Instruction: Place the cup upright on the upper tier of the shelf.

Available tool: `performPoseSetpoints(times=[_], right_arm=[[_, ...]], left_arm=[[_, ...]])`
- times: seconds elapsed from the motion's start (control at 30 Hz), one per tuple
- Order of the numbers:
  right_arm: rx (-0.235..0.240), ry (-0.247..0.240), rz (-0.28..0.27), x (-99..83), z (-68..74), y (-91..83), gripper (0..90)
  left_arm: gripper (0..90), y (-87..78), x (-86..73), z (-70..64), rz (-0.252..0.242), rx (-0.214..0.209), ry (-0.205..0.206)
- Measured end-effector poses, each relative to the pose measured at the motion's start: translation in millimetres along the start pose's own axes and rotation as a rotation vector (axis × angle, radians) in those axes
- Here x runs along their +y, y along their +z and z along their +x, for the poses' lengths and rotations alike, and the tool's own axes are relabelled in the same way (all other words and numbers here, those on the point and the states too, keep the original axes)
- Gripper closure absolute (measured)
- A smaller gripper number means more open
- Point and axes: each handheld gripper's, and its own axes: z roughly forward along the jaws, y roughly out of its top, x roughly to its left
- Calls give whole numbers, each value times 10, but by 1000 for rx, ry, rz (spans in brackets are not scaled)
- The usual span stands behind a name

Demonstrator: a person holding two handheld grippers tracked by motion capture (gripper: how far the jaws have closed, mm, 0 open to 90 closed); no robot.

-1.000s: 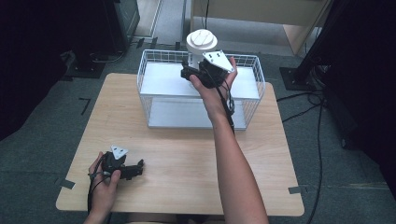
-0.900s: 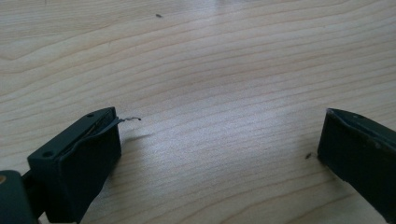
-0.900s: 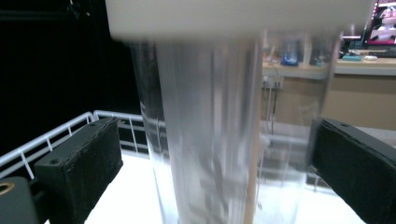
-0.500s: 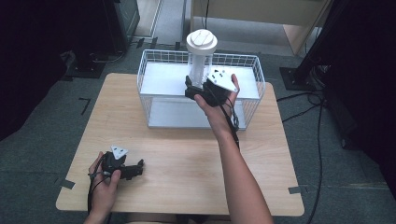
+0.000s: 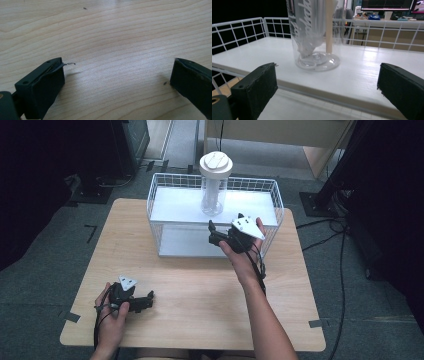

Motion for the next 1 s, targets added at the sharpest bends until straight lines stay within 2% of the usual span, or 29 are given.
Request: performPoseSetpoints(times=[0.57, 1.0], right_arm=[[-29, -2, 31, -330, -252, -301, 31], [-72, 26, 70, -600, -490, -498, 31]], left_arm=[[0, 0, 0, 0, 0, 0, 0], [0, 0, -1, -2, 0, 0, -2]])
